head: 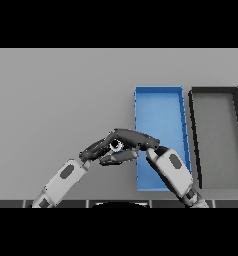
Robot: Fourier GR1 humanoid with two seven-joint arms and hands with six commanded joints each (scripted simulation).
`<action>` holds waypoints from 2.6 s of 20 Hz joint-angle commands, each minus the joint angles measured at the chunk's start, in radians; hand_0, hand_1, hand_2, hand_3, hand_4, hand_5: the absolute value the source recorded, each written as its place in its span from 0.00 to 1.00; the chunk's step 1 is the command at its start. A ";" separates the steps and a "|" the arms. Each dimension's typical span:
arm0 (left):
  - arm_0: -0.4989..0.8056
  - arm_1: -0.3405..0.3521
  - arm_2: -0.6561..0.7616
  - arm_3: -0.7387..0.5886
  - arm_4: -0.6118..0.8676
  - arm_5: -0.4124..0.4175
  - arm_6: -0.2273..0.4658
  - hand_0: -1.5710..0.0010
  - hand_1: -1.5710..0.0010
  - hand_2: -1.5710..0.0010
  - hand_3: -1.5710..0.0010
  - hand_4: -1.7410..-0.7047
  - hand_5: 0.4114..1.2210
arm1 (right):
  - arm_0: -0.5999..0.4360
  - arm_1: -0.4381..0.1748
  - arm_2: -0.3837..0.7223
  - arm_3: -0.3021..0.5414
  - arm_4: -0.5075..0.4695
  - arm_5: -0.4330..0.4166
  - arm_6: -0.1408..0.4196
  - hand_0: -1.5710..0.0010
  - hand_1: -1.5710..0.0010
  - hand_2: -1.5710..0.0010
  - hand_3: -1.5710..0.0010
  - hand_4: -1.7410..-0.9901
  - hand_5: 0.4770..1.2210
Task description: Pick up the blue pipe and place it into the blue bin.
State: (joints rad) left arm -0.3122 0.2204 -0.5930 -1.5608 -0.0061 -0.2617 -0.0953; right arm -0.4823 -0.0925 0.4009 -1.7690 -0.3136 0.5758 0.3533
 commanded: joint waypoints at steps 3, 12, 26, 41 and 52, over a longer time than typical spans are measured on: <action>0.013 0.011 -0.001 -0.002 -0.033 -0.006 -0.035 0.81 0.82 0.84 0.82 0.68 0.75 | 0.001 0.025 -0.023 0.004 0.000 0.027 0.006 0.01 0.01 0.00 0.01 0.33 0.99; 0.005 0.010 0.019 0.012 -0.021 0.007 0.088 0.97 0.98 0.98 0.98 0.82 0.23 | -0.001 0.055 -0.041 0.001 0.042 0.031 -0.039 0.00 0.00 0.00 0.00 0.33 1.00; 0.028 -0.010 0.009 0.020 -0.010 0.009 0.176 1.00 1.00 1.00 1.00 0.79 0.11 | -0.297 -0.090 -0.212 -0.054 -0.540 -0.295 0.252 0.00 0.00 0.00 0.00 0.06 0.91; 0.037 0.025 0.031 -0.015 0.019 -0.009 0.167 1.00 1.00 1.00 1.00 0.81 0.10 | -0.418 -0.298 -0.475 0.399 -0.336 -0.417 0.175 0.00 0.00 0.00 0.00 0.00 0.86; 0.047 0.005 0.014 -0.016 0.006 0.002 0.166 1.00 1.00 1.00 1.00 0.83 0.06 | -0.073 -0.375 -0.242 0.419 -0.356 -0.568 0.257 0.00 0.00 0.00 0.00 0.11 0.87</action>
State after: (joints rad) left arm -0.2652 0.2253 -0.5793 -1.5768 -0.0004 -0.2591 0.0712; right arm -0.5543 -0.4678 0.1599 -1.3492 -0.6691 0.0104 0.6098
